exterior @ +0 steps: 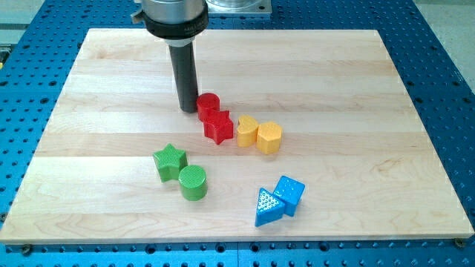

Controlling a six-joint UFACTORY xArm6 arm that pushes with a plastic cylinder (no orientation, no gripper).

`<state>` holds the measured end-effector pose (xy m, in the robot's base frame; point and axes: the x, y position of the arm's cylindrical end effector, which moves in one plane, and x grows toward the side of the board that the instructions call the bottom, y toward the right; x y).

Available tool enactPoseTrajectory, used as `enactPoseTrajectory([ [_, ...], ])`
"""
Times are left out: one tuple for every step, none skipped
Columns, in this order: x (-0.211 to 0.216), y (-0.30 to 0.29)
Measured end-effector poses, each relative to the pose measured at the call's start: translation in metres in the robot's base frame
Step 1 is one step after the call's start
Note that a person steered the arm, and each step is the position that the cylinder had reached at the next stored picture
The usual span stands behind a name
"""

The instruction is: Move green blocks close to yellow blocks

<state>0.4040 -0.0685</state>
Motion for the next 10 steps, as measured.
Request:
enactPoseTrajectory([
  [0.003, 0.031],
  [0.003, 0.038],
  [0.003, 0.036],
  [0.004, -0.012],
  [0.049, -0.087],
  [0.120, -0.091],
  [0.132, -0.044],
  [0.129, -0.009],
  [0.126, 0.016],
  [0.125, 0.024],
])
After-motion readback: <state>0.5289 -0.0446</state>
